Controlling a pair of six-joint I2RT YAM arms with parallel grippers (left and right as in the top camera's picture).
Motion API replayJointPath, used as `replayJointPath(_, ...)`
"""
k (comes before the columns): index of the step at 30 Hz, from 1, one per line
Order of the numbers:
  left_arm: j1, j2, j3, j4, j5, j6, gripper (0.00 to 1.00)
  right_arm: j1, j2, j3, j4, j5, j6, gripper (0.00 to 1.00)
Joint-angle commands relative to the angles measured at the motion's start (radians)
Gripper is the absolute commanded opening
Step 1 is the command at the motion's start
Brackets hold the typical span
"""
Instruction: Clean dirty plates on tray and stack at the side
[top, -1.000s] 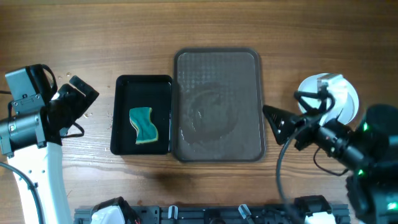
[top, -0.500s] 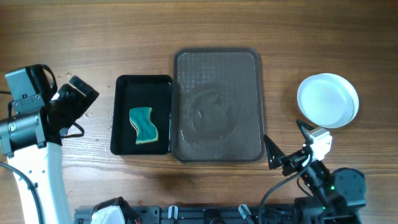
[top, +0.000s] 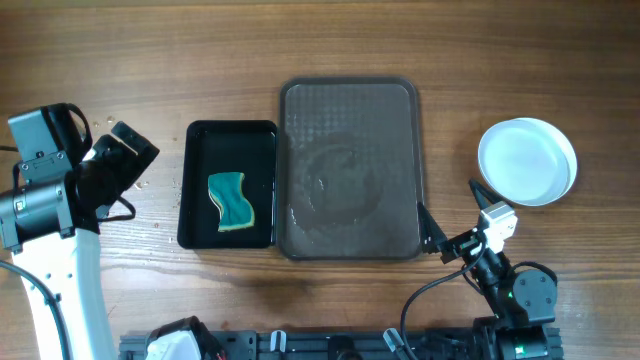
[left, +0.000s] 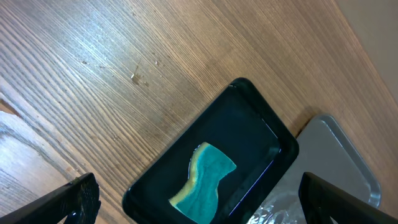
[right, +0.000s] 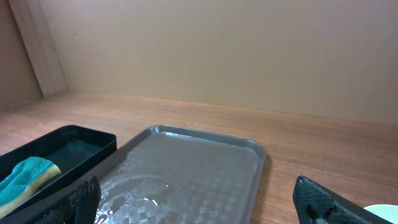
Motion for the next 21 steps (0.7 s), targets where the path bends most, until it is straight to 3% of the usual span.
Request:
replayJointPath(1,0.006,-0.007,0.010,0.003,0.012,0.002,1.00,0.003,-0.013,-0.001,0.004,0.013,-0.008,1.00)
replayJointPath(16,-0.008,-0.010,0.006,0.003,0.012,0.002,1.00,0.003,-0.013,-0.001,0.004,0.013,-0.008,1.00)
replayJointPath(21,-0.157,-0.136,-0.081,0.011,0.004,0.005,1.00,0.003,-0.013,-0.001,0.004,0.013,-0.008,1.00)
